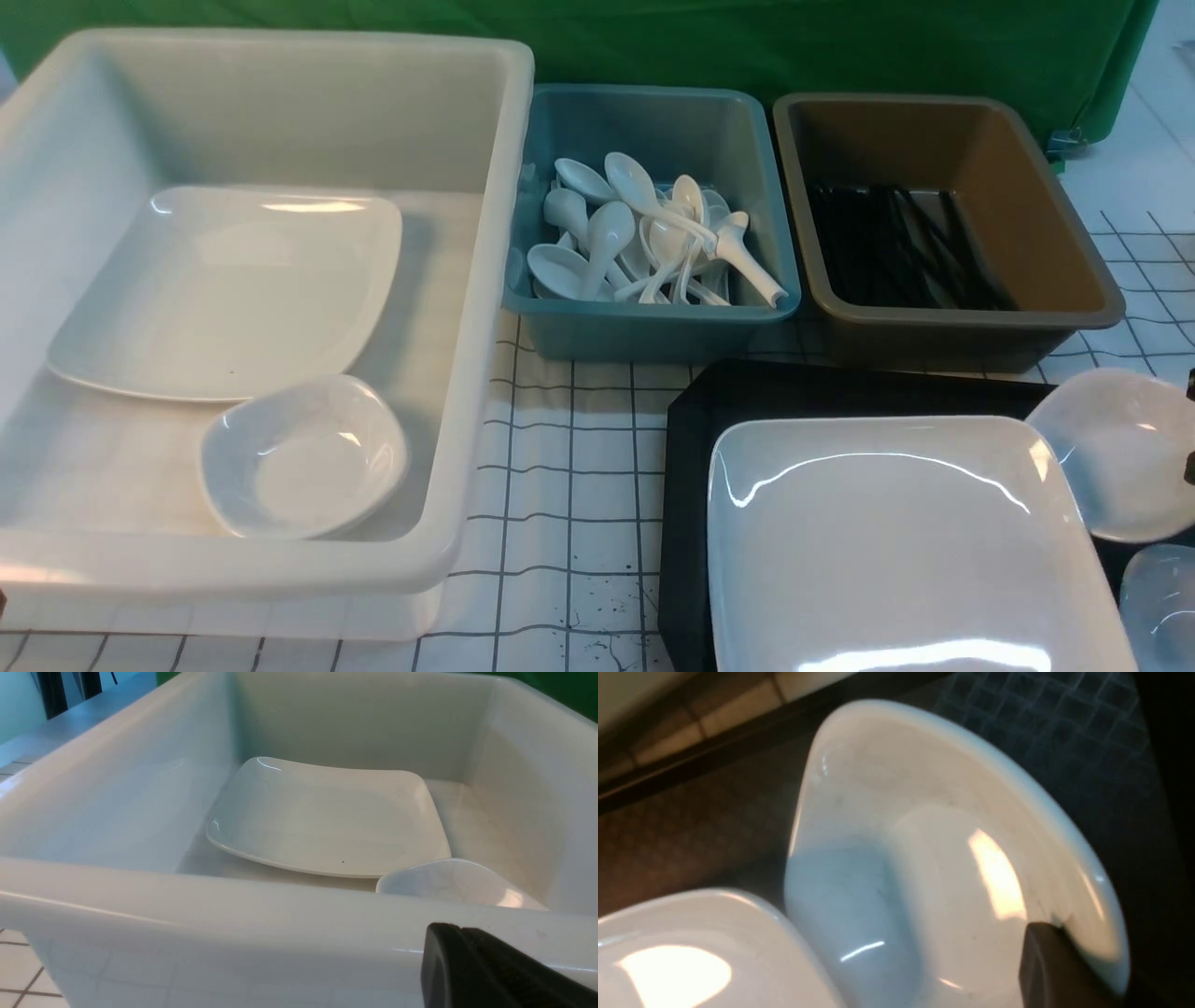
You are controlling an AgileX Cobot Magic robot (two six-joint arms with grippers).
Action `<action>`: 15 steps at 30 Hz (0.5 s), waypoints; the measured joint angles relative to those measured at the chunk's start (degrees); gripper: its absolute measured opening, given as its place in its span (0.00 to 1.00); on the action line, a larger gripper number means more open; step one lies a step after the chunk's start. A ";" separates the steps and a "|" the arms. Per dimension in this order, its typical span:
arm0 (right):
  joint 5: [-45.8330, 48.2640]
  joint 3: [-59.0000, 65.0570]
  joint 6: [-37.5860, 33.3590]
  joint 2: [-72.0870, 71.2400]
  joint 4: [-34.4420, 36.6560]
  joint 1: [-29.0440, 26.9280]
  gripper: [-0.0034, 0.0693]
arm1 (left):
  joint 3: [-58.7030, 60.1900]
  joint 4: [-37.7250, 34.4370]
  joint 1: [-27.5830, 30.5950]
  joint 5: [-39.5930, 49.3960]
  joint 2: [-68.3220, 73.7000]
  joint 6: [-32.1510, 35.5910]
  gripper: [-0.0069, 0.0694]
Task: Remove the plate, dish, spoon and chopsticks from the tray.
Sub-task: Use the right arm to put the small plate into the large storage box on the left
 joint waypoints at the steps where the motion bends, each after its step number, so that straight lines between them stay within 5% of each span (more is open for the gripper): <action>1: 0.90 0.00 0.00 -2.24 -0.05 0.00 0.15 | 0.00 0.00 0.00 0.00 0.00 0.00 0.10; 15: 1.97 0.00 -0.33 -27.05 -2.84 0.00 0.15 | 0.00 0.00 0.00 0.00 0.00 0.00 0.10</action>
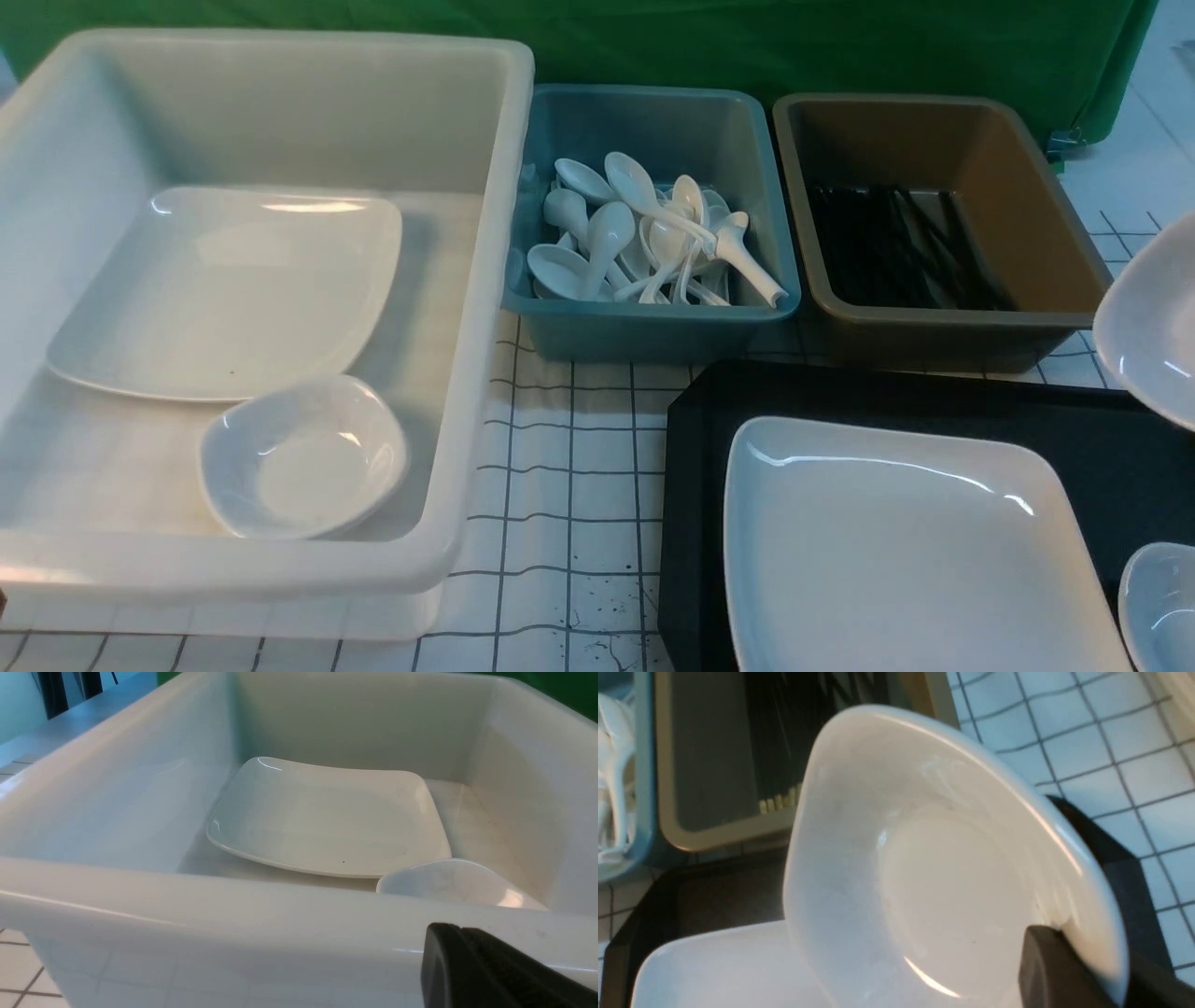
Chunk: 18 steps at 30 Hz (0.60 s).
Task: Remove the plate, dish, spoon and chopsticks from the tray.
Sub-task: Use the right arm to put the small plate into the large storage box on the left
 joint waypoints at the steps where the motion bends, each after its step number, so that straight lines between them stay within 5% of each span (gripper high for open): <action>1: 0.19 0.02 0.20 -1.13 -0.13 0.00 0.15 | 0.00 0.00 0.00 0.00 0.00 0.00 0.10; 5: 0.96 0.02 1.14 -3.49 0.37 0.00 0.15 | 0.00 0.00 0.00 0.00 0.00 0.00 0.10; 10: 3.44 0.02 -2.20 -5.01 10.61 0.63 0.15 | 0.00 0.00 0.00 0.00 0.00 0.00 0.10; 14: 4.83 0.02 -8.29 -4.82 19.22 3.83 0.15 | 0.00 0.00 0.00 0.00 0.00 0.00 0.10; 18: 4.90 -0.30 -14.81 -2.85 25.98 12.89 0.15 | 0.00 0.00 0.00 0.00 0.00 0.00 0.10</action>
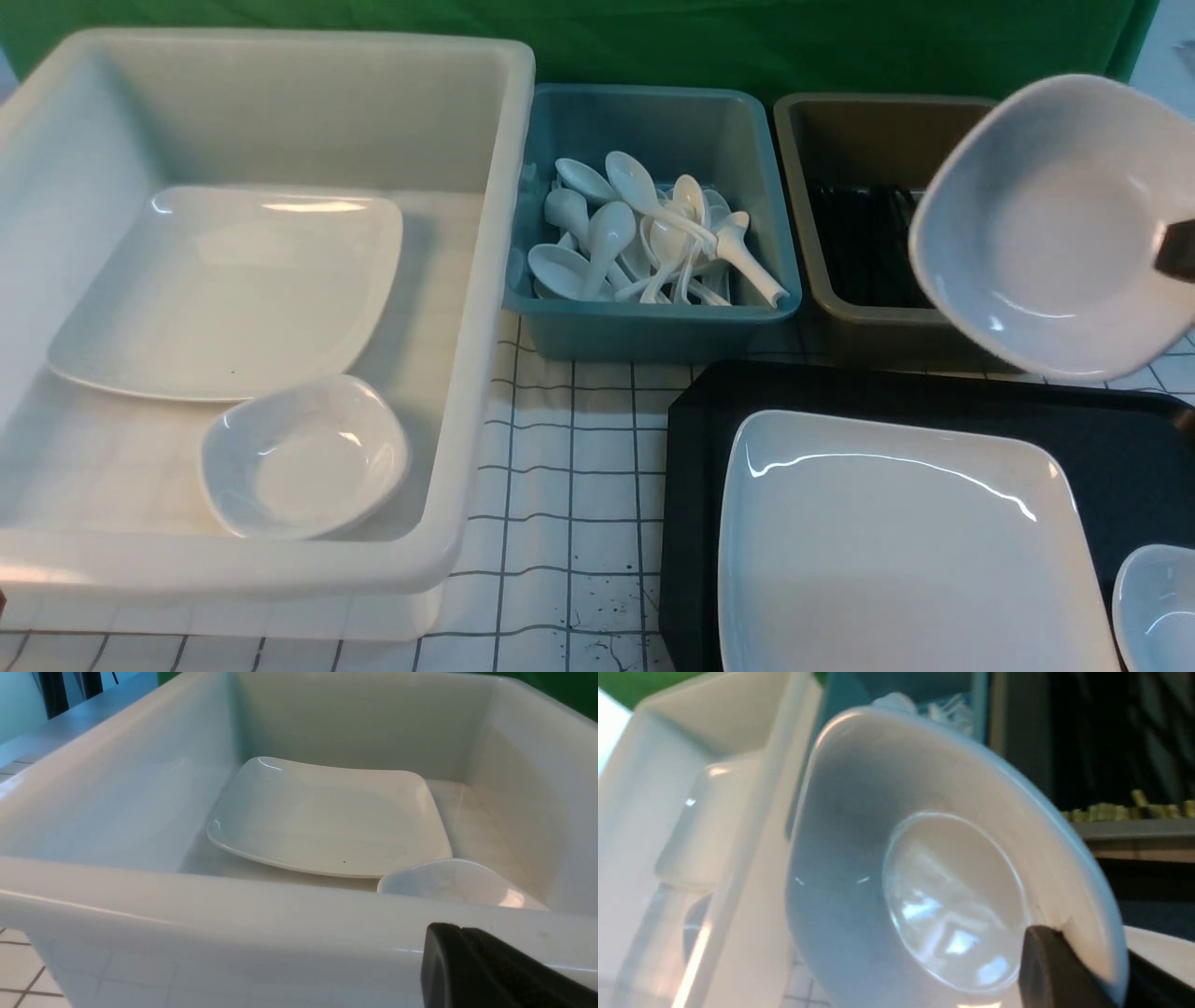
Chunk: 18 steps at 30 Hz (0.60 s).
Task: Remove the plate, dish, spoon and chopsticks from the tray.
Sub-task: Use the right arm to put the small plate into the large storage box on the left
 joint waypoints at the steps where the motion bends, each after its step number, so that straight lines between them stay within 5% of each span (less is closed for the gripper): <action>1: 0.06 -0.56 -0.68 1.26 0.32 2.94 0.15 | 0.00 0.00 0.00 0.00 0.00 0.00 0.10; 18: 0.70 -31.18 -0.70 30.99 1.01 41.02 0.15 | 0.00 0.00 0.00 0.00 0.00 0.00 0.10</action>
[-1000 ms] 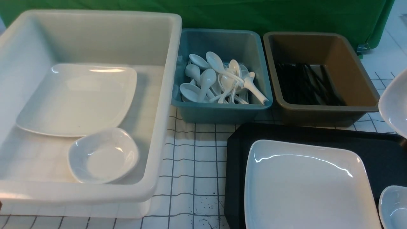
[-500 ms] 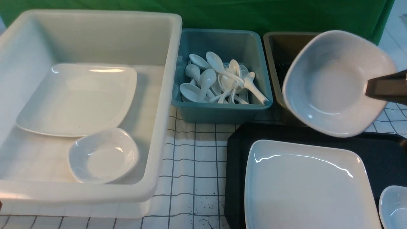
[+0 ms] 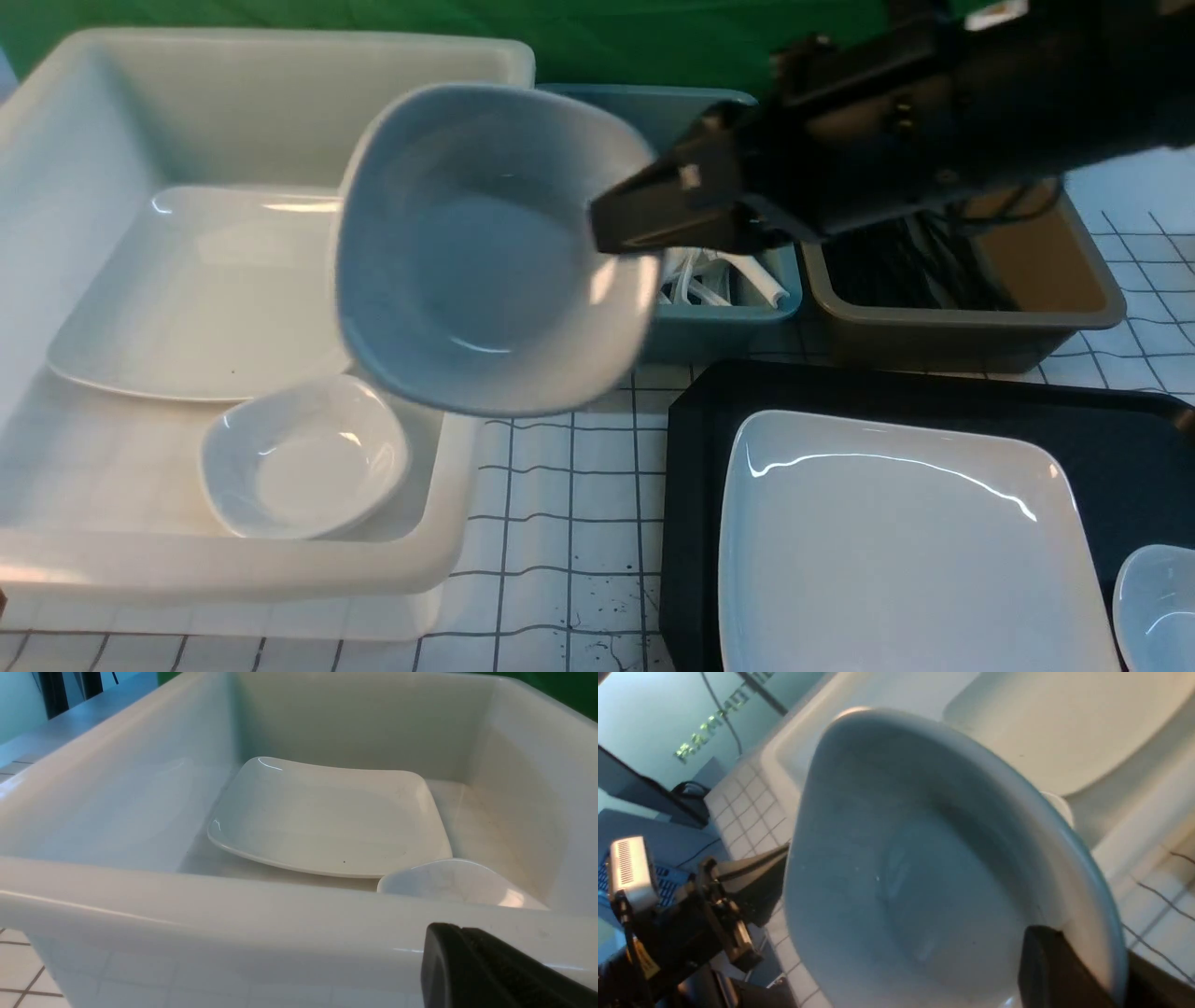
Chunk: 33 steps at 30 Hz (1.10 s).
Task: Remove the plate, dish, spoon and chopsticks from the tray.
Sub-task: Use the right arm to put the small plate into the large storage box on the left
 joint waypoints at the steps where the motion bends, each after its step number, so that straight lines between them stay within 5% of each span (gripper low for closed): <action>1: 0.00 -0.49 0.00 0.47 0.03 0.00 0.15 | 0.00 0.00 0.00 0.00 0.00 0.00 0.10; 11: -2.11 -19.28 0.06 22.33 0.17 8.39 0.15 | 0.00 0.00 0.00 0.00 0.00 0.00 0.10; 33: -7.27 -21.70 0.06 32.66 -1.67 8.50 0.15 | 0.00 0.00 0.00 0.00 0.00 0.00 0.10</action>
